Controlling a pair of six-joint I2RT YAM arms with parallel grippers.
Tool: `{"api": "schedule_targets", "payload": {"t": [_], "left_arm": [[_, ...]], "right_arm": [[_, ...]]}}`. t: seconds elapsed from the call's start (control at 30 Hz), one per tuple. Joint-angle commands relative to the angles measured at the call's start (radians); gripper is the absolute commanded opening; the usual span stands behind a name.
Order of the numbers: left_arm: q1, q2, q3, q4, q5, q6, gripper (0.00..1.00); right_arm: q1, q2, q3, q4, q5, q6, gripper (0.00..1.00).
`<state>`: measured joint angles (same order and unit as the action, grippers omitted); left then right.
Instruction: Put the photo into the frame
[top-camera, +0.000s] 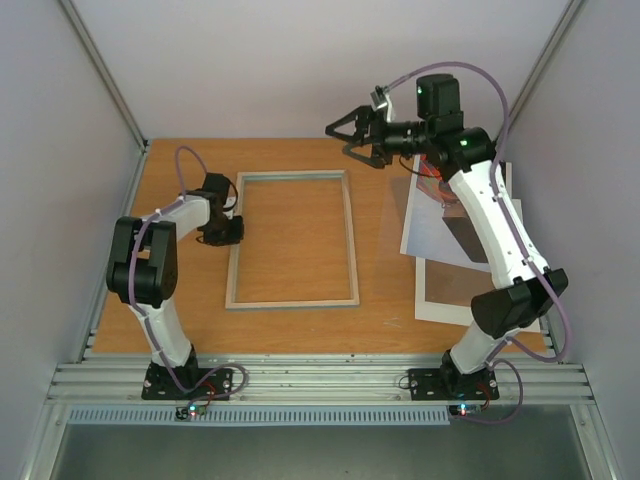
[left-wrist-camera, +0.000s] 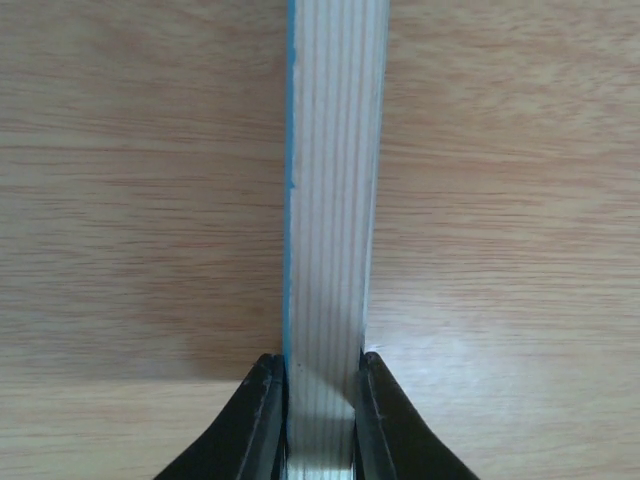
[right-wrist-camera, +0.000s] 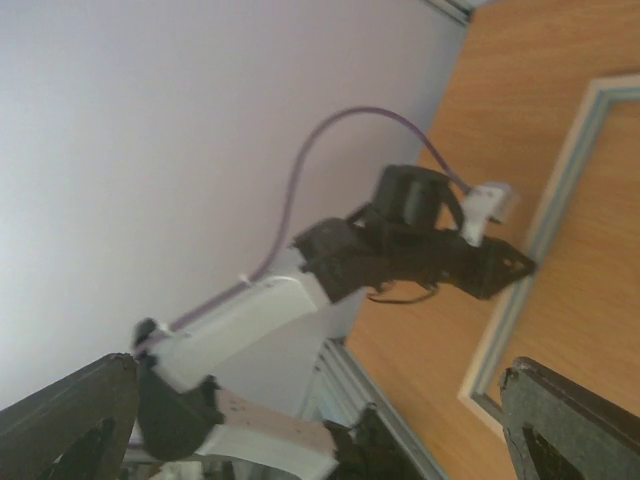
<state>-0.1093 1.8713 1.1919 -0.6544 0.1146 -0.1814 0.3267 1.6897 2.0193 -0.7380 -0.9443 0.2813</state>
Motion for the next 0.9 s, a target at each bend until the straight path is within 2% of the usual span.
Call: {"api": "schedule_targets", "payload": {"t": [0.0,0.03,0.1,0.27,0.37,0.43,0.53,0.67,0.87], "left_arm": [[-0.046,0.060,0.015,0.026,-0.002,-0.118,0.00],[-0.048,0.066,0.021,0.029,-0.006,-0.130,0.01],[-0.049,0.067,0.024,0.046,-0.009,-0.142,0.12],[-0.068,-0.034,0.024,0.097,0.062,-0.078,0.49],[-0.153,-0.117,0.068,0.101,0.091,-0.007,0.81],[-0.231,-0.150,0.094,0.123,0.128,0.024,0.96],[-0.368,-0.131,0.163,0.153,0.171,-0.006,0.99],[-0.538,-0.003,0.308,0.174,0.199,-0.096,0.99],[-0.682,0.236,0.536,0.233,0.178,-0.217,0.99]], "right_arm": [[-0.014,-0.086,-0.146,-0.097,0.097,-0.244,0.98],[-0.026,-0.110,-0.189,-0.115,0.114,-0.303,0.98],[-0.065,-0.152,-0.272,-0.167,0.133,-0.419,0.98],[-0.224,-0.193,-0.383,-0.423,0.168,-0.755,0.98],[-0.375,-0.186,-0.459,-0.548,0.157,-0.933,0.98],[-0.505,-0.172,-0.496,-0.614,0.151,-1.030,0.99],[-0.653,-0.139,-0.511,-0.695,0.164,-1.148,0.98],[-0.822,-0.108,-0.515,-0.746,0.196,-1.231,0.98],[-0.955,-0.104,-0.567,-0.752,0.254,-1.301,0.96]]}}
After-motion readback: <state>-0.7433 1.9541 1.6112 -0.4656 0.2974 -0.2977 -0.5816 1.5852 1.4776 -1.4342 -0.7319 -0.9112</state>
